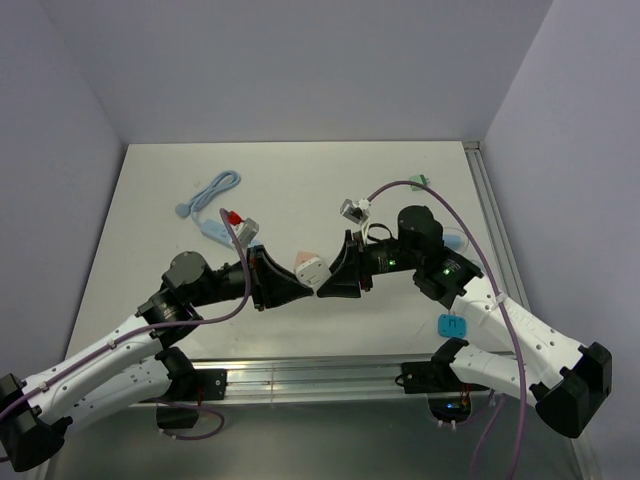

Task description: Insert the plug

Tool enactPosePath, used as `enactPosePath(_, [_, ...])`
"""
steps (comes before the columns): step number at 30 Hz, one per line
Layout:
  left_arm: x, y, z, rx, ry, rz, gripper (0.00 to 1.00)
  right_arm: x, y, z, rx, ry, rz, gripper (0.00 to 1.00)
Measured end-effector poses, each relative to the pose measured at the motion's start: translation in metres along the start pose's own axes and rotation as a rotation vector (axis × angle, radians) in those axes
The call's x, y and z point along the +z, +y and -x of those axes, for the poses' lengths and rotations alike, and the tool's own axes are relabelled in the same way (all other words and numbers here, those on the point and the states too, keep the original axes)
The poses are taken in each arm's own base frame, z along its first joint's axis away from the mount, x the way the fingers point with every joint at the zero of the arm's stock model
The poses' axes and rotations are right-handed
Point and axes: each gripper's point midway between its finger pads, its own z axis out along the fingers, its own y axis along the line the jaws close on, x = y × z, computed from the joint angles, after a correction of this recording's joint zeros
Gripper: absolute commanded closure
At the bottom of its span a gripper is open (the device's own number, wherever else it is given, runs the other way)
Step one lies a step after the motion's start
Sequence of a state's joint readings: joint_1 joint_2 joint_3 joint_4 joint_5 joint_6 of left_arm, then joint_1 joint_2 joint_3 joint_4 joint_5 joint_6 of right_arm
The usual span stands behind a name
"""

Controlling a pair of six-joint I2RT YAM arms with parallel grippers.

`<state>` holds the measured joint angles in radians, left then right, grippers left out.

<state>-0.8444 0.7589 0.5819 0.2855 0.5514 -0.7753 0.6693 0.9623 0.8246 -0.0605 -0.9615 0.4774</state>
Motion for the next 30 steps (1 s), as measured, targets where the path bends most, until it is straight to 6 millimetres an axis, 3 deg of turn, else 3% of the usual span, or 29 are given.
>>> enactPosePath(14, [-0.0005, 0.0019, -0.0008, -0.002, 0.000, 0.003, 1.00, -0.0003, -0.0037, 0.0004, -0.009, 0.002, -0.001, 0.53])
enactPosePath(18, [-0.0006, 0.0006, -0.0017, -0.004, 0.005, -0.004, 1.00, -0.0010, -0.0031, 0.0005, -0.027, 0.004, 0.005, 0.43])
enactPosePath(23, [-0.0009, -0.0016, -0.0023, -0.003, 0.010, -0.015, 1.00, -0.0036, -0.0058, 0.0044, -0.049, -0.006, -0.007, 0.40])
enactPosePath(30, [-0.0009, -0.0020, -0.0021, -0.005, 0.009, -0.016, 1.00, -0.0064, -0.0052, 0.0094, -0.049, -0.018, 0.004, 0.44])
